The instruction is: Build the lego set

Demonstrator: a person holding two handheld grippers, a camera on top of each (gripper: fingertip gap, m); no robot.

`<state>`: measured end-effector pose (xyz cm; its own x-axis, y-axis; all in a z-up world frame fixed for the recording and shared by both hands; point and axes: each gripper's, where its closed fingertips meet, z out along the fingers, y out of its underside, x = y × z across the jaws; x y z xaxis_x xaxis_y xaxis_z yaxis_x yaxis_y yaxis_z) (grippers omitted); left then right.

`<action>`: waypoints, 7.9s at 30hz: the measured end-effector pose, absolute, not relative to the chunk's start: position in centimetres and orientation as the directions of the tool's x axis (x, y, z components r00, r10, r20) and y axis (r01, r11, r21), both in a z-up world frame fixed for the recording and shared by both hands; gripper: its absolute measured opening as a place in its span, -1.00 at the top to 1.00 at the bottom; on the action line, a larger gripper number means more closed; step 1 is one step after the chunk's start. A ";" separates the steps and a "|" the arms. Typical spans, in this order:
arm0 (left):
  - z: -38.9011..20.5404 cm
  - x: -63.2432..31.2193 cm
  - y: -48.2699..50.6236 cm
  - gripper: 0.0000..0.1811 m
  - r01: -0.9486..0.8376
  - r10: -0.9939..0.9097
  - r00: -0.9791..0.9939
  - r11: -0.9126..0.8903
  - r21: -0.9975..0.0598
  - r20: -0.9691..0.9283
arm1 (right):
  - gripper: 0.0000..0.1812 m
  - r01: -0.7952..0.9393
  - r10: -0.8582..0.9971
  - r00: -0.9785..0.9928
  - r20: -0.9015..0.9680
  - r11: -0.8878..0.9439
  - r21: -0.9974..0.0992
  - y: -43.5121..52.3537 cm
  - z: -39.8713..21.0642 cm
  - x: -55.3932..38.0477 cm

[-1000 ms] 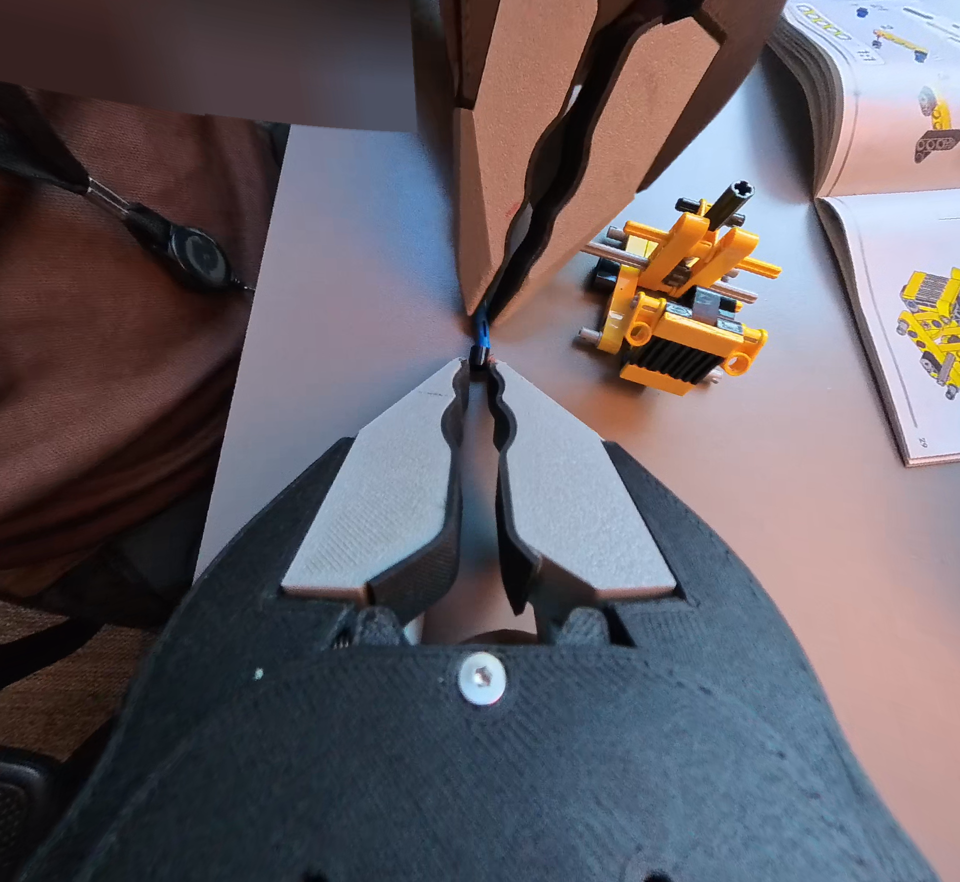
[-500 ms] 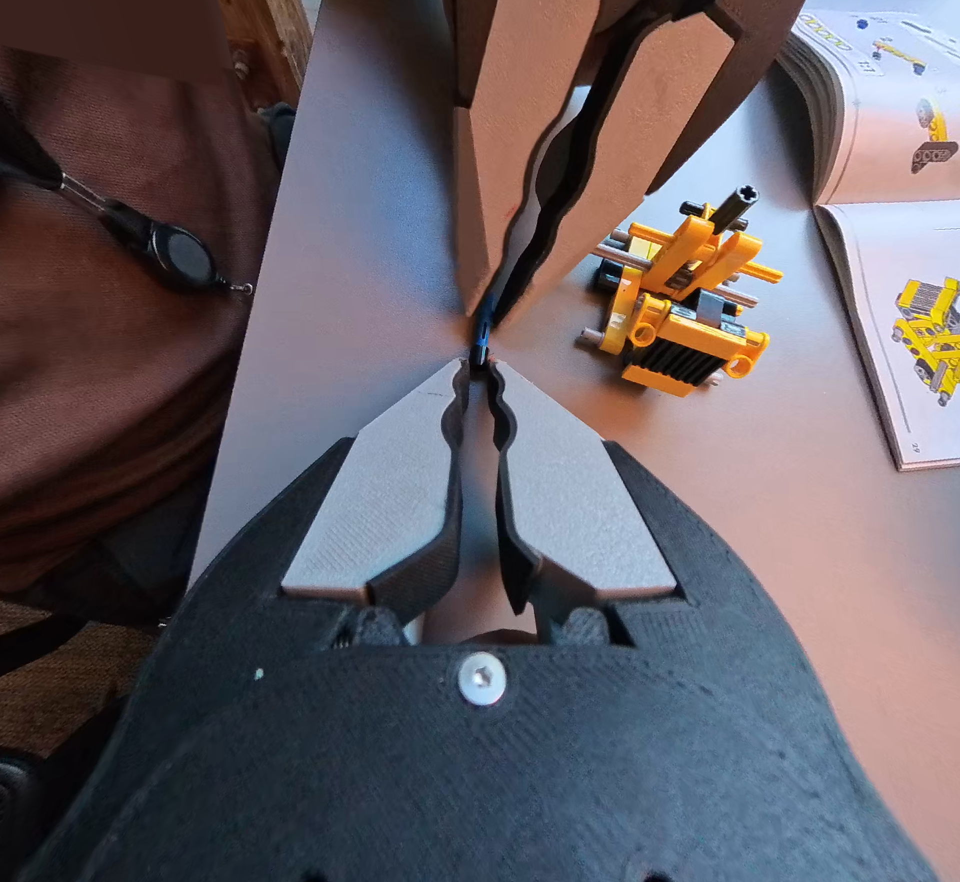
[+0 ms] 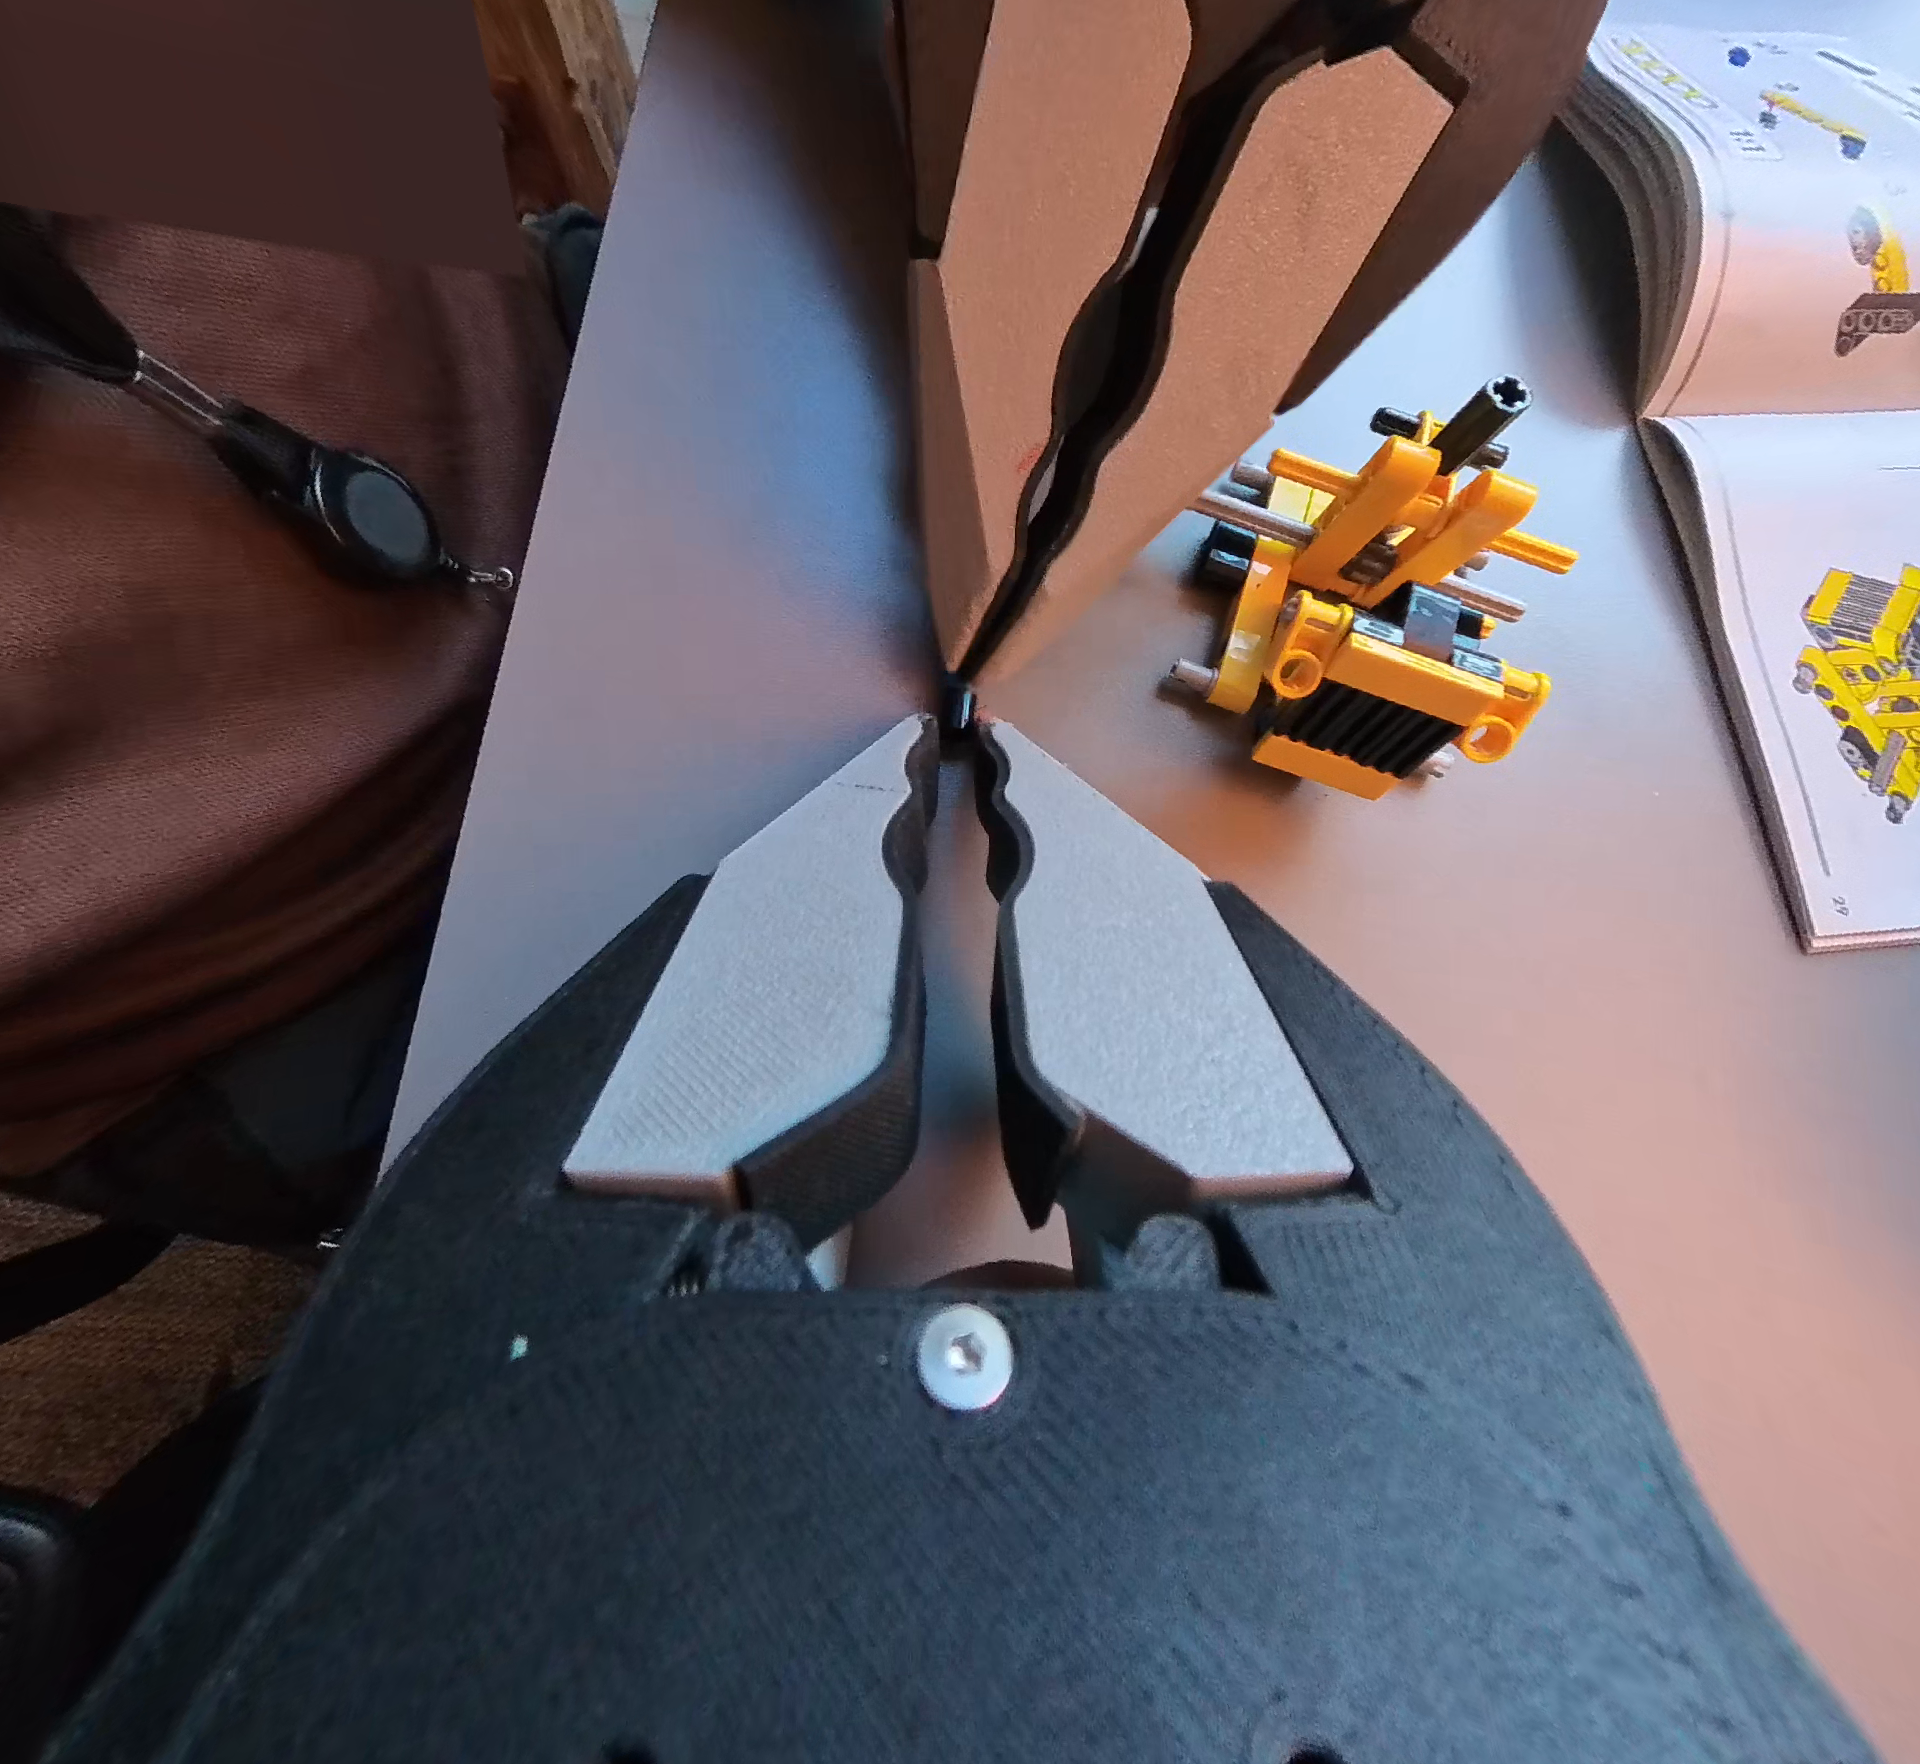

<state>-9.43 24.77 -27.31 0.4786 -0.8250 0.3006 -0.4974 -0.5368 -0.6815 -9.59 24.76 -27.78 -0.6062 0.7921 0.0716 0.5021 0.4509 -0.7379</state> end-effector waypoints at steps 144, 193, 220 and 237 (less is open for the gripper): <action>-27.7 -12.1 24.1 0.87 -0.641 -0.884 0.464 -0.382 -0.666 0.060 | 0.96 0.581 0.891 -0.450 0.059 0.343 -0.738 26.1 -27.8 -9.3; -27.3 -14.5 20.6 0.73 -0.350 -0.614 0.764 -0.653 -0.672 0.198 | 0.96 0.505 0.830 -0.536 0.156 0.463 -0.729 21.8 -27.7 -11.9; -27.7 -13.1 20.8 0.98 -0.599 -0.826 0.557 -0.476 -0.644 0.092 | 0.96 0.507 0.809 -0.581 0.087 0.444 -0.739 22.0 -27.7 -11.9; -27.7 -12.8 21.8 0.98 -0.513 -0.820 0.555 -0.470 -0.718 0.140 | 0.96 0.521 0.816 -0.575 0.059 0.422 -0.742 22.0 -27.7 -12.2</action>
<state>-12.83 21.78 -27.69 0.5551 -0.8199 0.1402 -0.5129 -0.4700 -0.7183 -12.16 21.95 -27.74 -0.5754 0.8157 0.0593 0.5212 0.4216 -0.7420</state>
